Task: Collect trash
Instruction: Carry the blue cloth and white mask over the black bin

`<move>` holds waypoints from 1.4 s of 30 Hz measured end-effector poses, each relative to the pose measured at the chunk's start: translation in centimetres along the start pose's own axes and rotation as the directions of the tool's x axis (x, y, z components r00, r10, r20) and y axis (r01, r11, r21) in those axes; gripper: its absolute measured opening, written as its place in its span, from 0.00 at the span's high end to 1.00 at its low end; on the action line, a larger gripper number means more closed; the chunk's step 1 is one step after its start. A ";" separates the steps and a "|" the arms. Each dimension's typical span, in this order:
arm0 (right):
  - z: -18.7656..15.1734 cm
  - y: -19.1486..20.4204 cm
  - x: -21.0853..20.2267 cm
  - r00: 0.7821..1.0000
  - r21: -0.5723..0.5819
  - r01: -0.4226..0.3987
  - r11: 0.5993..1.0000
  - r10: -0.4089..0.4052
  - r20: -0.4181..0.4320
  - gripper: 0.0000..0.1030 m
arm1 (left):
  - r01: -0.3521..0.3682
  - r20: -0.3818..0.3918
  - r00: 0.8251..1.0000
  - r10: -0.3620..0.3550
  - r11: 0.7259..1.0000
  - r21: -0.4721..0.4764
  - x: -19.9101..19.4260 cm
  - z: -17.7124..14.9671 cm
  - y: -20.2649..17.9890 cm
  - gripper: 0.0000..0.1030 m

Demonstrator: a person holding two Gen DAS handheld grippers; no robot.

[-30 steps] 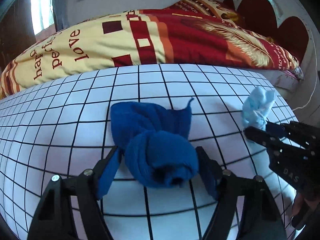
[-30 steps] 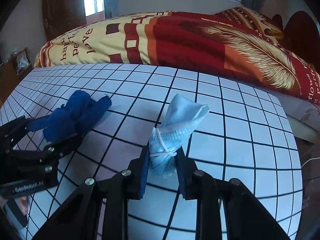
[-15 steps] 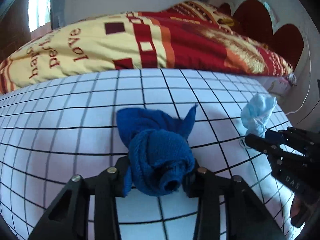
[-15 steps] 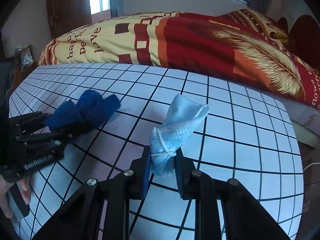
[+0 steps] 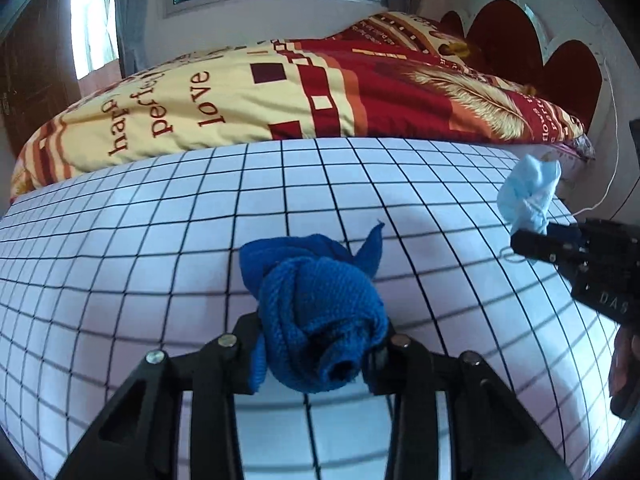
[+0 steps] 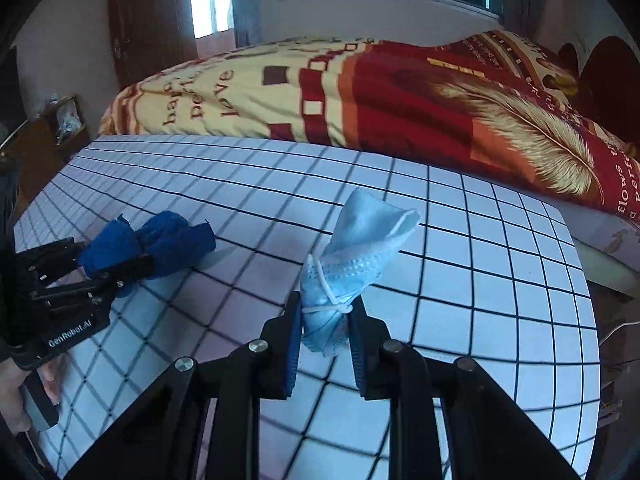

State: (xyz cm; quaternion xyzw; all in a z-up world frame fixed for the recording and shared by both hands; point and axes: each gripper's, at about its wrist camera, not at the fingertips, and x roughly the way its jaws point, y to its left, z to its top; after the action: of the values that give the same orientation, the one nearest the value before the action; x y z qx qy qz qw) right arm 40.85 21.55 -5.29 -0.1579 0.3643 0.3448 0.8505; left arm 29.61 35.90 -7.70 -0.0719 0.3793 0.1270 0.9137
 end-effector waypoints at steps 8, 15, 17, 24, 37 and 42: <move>-1.5 3.5 -4.8 0.999 -0.040 -0.019 0.999 0.021 0.050 0.77 | -0.008 0.035 0.999 0.009 1.000 -0.009 -4.0 -2.5 0.2 0.64; -4.2 4.5 -8.7 0.996 -0.039 -0.017 0.999 0.020 0.087 0.77 | 0.018 0.082 0.997 -0.016 0.999 -0.028 -8.0 -4.0 -1.1 0.64; -5.1 4.4 -9.7 0.996 -0.030 -0.014 0.999 0.016 0.093 0.77 | 0.028 0.099 0.995 -0.026 0.999 -0.016 -9.3 -4.5 -2.1 0.64; -8.4 3.5 -13.0 0.995 -0.007 0.013 1.000 -0.012 0.096 0.77 | 0.042 0.127 0.991 -0.049 0.998 0.055 -12.3 -6.2 -5.5 0.64; -13.5 2.7 -19.5 0.987 0.039 0.035 0.999 -0.041 0.154 0.77 | 0.062 0.168 0.983 -0.077 0.994 0.090 -17.0 -9.0 -8.4 0.64; -15.1 1.6 -22.0 0.983 0.082 0.045 0.996 -0.059 0.176 0.77 | 0.087 0.188 0.977 -0.105 0.991 0.100 -18.0 -9.6 -9.9 0.64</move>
State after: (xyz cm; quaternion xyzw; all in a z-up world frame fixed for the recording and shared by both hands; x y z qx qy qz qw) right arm 21.07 4.45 0.36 -0.1026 0.2956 0.3209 0.8939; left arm 13.73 21.06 -1.27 -0.0358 0.2905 0.0716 0.9535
